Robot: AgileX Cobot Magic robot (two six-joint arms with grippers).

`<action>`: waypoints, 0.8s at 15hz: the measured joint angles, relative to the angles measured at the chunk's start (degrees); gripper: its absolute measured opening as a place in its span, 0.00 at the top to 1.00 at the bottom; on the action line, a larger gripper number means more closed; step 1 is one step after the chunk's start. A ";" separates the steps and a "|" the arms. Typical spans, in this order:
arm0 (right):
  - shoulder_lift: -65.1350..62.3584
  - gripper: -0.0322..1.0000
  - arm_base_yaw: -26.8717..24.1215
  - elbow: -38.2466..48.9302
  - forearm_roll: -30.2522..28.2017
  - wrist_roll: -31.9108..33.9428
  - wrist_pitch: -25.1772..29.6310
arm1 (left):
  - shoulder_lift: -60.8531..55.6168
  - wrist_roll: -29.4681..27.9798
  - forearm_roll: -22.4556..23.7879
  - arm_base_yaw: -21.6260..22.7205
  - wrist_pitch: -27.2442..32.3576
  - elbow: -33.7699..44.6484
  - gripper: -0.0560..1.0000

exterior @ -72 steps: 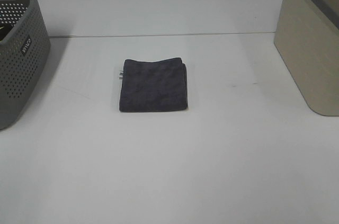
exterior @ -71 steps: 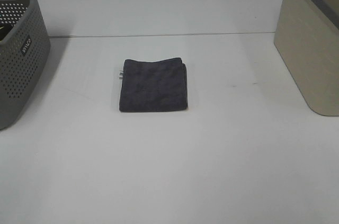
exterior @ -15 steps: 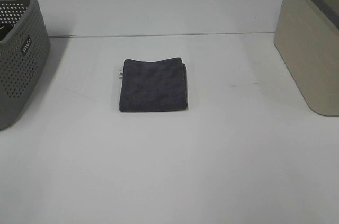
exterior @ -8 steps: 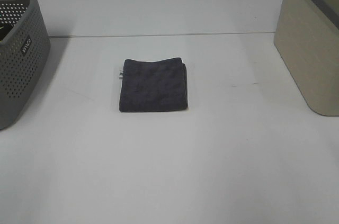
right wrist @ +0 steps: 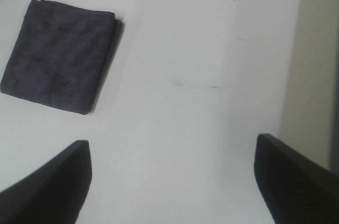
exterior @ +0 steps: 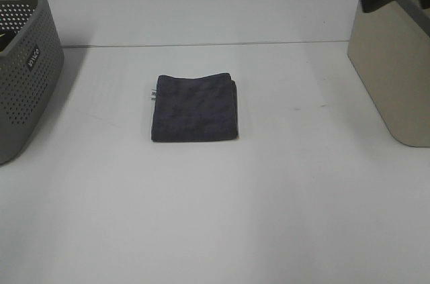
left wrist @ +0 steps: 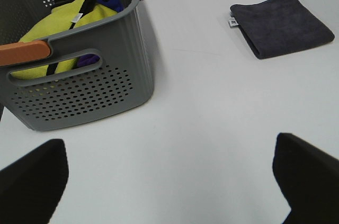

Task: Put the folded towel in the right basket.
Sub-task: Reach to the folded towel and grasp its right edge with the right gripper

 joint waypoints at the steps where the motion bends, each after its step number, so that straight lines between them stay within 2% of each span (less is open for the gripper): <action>1: 3.32 0.22 2.18 -2.35 0.06 0.23 0.00 | 0.00 0.00 0.00 0.00 0.00 0.00 0.01; 4: 12.09 0.23 5.44 -7.51 2.64 1.89 0.00 | 0.00 0.00 0.00 0.00 0.00 0.00 0.01; 9: 27.90 0.23 5.79 -16.56 12.61 0.34 0.00 | 0.00 0.00 0.00 0.00 0.00 0.00 0.01; 10: 34.26 0.23 5.79 -19.60 15.36 -1.26 1.43 | 0.00 0.00 0.00 0.00 0.00 0.00 0.01; 12: 37.53 0.23 5.79 -21.03 16.33 -1.38 2.46 | 0.00 0.00 0.00 0.00 0.00 0.00 0.01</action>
